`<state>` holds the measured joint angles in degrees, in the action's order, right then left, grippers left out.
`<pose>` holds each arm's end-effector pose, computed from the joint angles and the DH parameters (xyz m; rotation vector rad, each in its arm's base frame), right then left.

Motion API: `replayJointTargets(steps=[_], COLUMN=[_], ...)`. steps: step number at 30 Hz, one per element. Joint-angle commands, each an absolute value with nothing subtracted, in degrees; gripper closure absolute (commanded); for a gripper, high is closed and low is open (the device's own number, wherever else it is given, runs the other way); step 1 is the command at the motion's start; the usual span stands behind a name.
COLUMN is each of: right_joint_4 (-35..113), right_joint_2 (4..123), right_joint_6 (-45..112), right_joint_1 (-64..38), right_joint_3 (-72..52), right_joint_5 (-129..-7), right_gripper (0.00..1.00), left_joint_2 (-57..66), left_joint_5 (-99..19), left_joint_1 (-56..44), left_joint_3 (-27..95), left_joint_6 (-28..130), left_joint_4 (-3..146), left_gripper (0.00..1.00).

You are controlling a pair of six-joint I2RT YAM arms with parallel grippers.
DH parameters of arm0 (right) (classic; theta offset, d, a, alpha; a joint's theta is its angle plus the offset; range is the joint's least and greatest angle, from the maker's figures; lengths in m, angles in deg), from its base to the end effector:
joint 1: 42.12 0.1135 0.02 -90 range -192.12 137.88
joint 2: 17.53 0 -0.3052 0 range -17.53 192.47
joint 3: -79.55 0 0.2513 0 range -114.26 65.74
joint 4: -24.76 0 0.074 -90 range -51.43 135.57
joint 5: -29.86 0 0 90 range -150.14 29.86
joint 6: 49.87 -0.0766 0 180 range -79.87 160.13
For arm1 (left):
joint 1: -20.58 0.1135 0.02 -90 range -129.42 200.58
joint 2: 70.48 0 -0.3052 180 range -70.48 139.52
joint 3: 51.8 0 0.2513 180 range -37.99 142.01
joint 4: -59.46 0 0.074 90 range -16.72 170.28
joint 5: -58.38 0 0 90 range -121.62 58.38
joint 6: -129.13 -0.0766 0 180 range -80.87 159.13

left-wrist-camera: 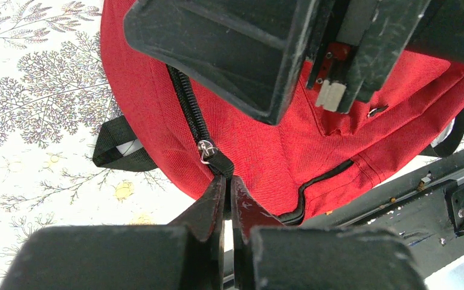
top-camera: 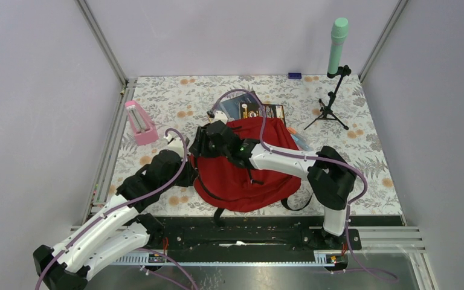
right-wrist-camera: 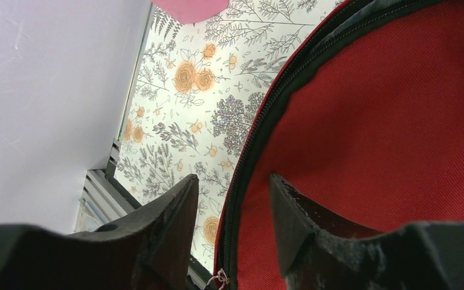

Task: Pack the student bag
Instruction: Unzip the student bag at the center of the board.

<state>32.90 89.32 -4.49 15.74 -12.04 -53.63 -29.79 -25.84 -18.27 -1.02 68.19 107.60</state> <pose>0.2673 0.4092 0.2798 -0.1666 2.1256 1.0155 0.1250 -0.0908 0.2639 0.1389 2.2804 -0.5259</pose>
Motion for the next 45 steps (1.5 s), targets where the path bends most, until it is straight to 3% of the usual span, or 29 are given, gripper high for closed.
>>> replayJointTargets(steps=[1,5,9,11,30,45], right_joint_4=[35.8,37.0,36.2,35.7,35.1,36.1], right_joint_2=[91.1,92.5,92.2,91.8,92.6,94.1], right_joint_6=[-2.9,-2.5,-2.3,-1.9,9.1,10.9], right_joint_1=[16.5,16.7,16.7,16.7,16.2,12.3], right_joint_3=[-16.3,-17.7,-17.9,-18.4,-25.6,-31.3], right_joint_5=[-52.2,-52.2,-52.2,-51.9,-44.4,-43.2], right_gripper=[0.47,0.59,0.9,1.0,1.0,1.0], left_joint_2=[-29.5,-29.2,-29.2,-28.9,-30.4,-29.5], left_joint_5=[-25.4,-25.5,-25.6,-25.8,-33.8,-31.8], left_joint_1=[-18.5,-18.5,-18.5,-18.5,-19.2,-21.9], left_joint_3=[-1.0,-0.8,-0.7,-0.9,-6.6,-7.7], left_joint_6=[69.2,69.0,68.9,68.9,75.6,77.6], left_joint_4=[106.3,106.2,106.2,106.2,99.7,99.3], left_gripper=[1.0,1.0,1.0,1.0,1.0,1.0])
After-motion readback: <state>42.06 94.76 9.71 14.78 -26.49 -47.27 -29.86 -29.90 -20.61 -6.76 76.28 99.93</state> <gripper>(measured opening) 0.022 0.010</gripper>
